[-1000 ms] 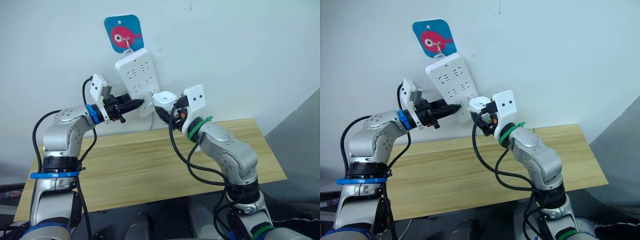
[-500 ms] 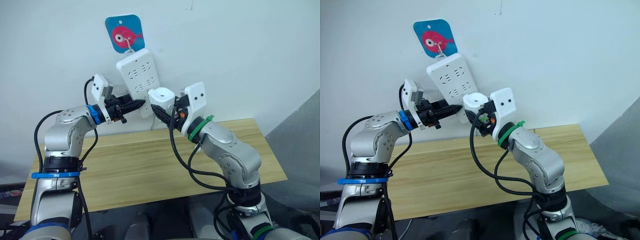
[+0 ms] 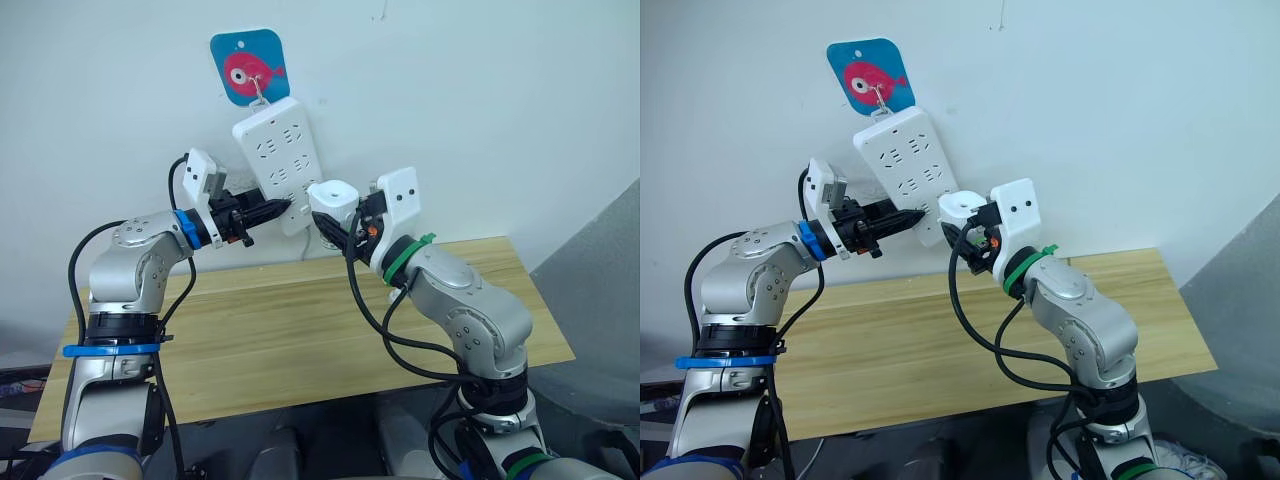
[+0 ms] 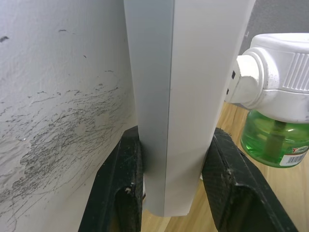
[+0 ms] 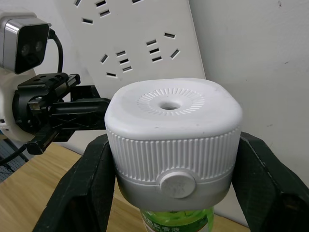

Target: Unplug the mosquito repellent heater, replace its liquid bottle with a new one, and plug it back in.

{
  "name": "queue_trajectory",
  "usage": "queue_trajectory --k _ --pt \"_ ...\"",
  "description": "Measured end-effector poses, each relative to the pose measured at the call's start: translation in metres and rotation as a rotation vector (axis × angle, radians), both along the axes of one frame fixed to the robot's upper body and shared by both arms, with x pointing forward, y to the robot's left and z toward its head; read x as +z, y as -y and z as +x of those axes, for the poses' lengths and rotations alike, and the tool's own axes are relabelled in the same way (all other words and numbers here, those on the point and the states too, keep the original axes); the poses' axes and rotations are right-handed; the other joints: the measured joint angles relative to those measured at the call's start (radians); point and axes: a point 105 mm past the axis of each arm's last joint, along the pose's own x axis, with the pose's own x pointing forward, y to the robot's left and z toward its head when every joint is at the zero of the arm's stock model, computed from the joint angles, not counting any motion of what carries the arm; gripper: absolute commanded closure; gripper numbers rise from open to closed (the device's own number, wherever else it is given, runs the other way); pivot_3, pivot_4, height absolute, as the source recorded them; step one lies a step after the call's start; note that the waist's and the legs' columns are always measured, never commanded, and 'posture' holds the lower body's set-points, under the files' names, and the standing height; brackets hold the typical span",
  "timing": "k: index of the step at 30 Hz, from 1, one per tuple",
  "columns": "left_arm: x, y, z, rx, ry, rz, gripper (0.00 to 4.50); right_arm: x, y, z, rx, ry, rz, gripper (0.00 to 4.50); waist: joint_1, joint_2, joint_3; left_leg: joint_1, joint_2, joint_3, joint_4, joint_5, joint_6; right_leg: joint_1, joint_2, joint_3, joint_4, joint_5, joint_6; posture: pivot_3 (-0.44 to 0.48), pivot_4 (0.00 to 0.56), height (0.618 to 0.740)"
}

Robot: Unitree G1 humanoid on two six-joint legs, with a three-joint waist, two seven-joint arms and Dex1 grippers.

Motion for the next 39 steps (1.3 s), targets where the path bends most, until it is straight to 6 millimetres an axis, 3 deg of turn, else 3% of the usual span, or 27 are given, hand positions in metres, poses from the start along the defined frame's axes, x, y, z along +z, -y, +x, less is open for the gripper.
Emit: queue_trajectory --k 39 --pt "-0.001 0.001 -0.001 -0.004 -0.008 0.002 3.22 -0.004 -0.005 0.010 -0.008 -0.024 -0.012 1.56 0.000 0.000 0.000 0.000 0.000 0.000 0.000 0.000 0.000 0.000 0.000 0.000 -0.001 0.000 0.000 -0.186 0.167 0.734"
